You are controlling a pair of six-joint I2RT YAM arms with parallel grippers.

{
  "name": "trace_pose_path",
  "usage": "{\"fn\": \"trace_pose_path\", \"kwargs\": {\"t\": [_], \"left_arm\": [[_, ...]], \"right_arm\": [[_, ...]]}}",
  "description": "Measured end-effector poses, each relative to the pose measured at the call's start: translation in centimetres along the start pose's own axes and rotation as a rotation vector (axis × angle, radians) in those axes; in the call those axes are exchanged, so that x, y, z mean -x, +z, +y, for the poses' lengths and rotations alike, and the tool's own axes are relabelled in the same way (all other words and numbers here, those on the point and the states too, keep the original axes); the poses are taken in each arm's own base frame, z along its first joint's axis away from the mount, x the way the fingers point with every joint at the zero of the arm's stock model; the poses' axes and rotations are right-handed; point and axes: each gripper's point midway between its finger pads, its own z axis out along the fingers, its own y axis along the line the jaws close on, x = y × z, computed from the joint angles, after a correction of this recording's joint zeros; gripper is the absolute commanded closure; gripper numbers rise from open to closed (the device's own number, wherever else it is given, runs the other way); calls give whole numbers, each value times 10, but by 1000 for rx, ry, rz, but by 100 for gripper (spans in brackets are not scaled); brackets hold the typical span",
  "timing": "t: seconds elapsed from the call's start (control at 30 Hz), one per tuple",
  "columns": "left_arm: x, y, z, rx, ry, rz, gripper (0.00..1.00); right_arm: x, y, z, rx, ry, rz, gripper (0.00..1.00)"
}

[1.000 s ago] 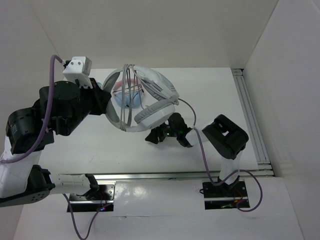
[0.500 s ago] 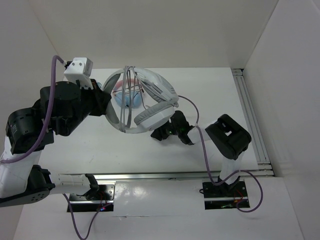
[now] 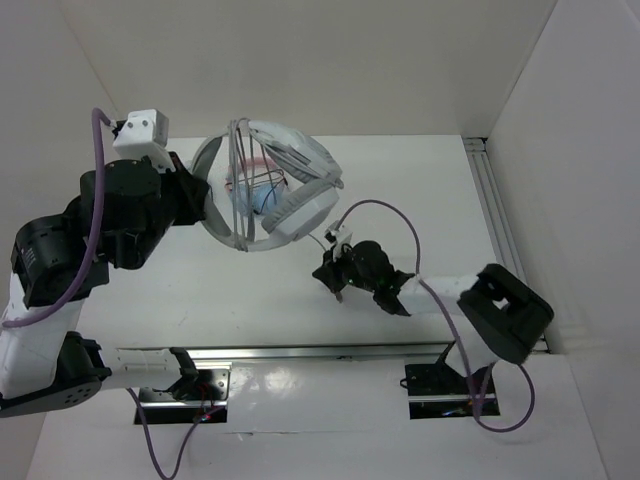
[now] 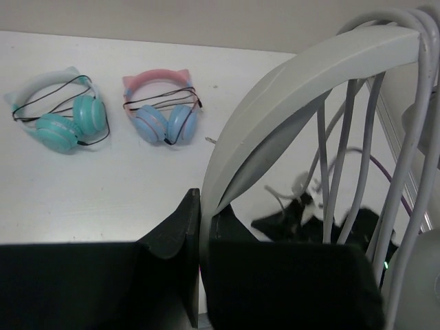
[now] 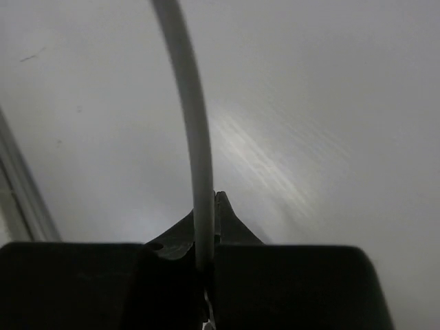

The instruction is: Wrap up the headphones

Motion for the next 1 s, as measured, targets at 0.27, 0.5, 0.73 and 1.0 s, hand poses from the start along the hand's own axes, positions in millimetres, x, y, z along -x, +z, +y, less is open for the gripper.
{"fn": "trace_pose_path", "kwargs": {"t": [0.27,0.5,0.73,1.0], "left_arm": [[14,60,40,273,-100,-5,100],[-31,159,73,409,-108,185,100],[-134,182,131,542,-38,453,100],[-216,168,128,475,146,609,100]], "right_arm": [[1,-49,136,87,-68,-102,100],[-11,-86,198,27,-186,-67,100],[39,-130,259,-22,-243,-183,100],[73,-145,257,-159,-451,-202,100]]}}
